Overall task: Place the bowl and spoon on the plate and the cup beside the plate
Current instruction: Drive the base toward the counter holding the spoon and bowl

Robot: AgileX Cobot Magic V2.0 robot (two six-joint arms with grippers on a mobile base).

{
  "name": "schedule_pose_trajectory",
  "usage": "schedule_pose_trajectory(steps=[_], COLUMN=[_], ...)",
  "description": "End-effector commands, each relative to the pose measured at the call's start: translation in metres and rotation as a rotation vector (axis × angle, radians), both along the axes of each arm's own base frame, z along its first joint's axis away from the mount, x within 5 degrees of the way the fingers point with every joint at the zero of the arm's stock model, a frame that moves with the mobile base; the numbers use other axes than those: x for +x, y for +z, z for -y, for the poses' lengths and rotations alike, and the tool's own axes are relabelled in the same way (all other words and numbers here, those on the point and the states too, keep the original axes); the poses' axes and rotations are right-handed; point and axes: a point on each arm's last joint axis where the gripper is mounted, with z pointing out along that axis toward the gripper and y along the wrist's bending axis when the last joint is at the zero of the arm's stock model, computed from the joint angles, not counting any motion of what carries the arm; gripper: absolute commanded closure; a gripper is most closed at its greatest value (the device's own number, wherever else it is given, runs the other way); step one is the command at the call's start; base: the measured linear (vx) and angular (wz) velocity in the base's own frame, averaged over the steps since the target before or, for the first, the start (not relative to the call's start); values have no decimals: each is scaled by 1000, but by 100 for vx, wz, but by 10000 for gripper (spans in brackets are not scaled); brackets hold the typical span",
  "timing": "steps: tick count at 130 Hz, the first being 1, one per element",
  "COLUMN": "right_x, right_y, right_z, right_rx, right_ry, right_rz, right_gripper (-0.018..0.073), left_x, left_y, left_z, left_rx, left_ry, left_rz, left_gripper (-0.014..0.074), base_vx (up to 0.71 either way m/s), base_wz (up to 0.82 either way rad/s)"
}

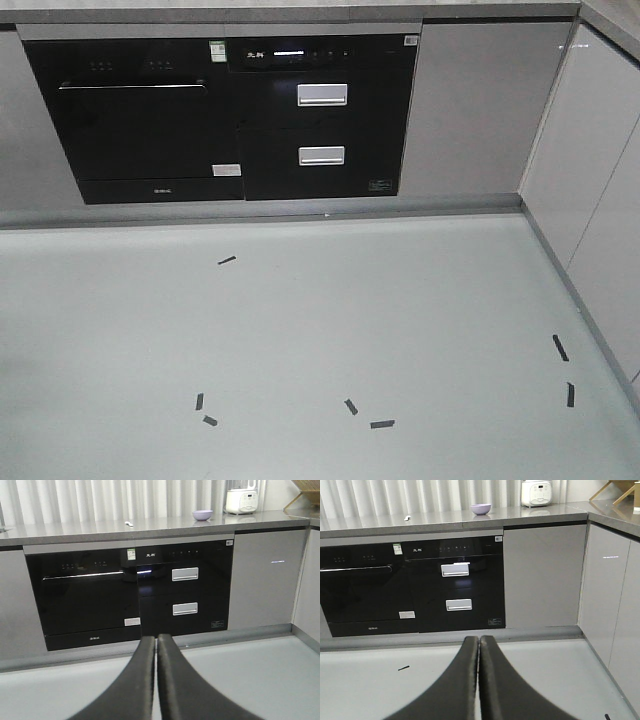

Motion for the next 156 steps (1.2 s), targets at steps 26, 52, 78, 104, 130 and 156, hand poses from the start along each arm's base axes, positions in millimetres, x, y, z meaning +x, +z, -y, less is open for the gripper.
schedule_pose_trajectory(steps=[26,52,78,104,130,156], right_x=[0,0,0,0,0,0], right_y=[5,5,5,5,5,5], right_z=[0,0,0,0,0,0], right_rx=[-2,-2,-2,-2,-2,-2], right_ry=[1,1,1,1,1,1], right_rz=[74,74,74,74,74,74], right_gripper=[566,566,566,566,566,566], left_x=[-1,-1,-1,-1,-1,-1], left_y=[5,5,5,5,5,5], left_z=[0,0,0,0,0,0], left_rx=[-13,-13,-13,-13,-13,-13], left_ry=[-3,-3,-3,-3,-3,-3], left_rz=[81,81,81,81,81,81], left_gripper=[603,603,603,603,603,603], base_vx=[12,18,18,15,17,18], base_wz=[1,-4,-4,9,11,3])
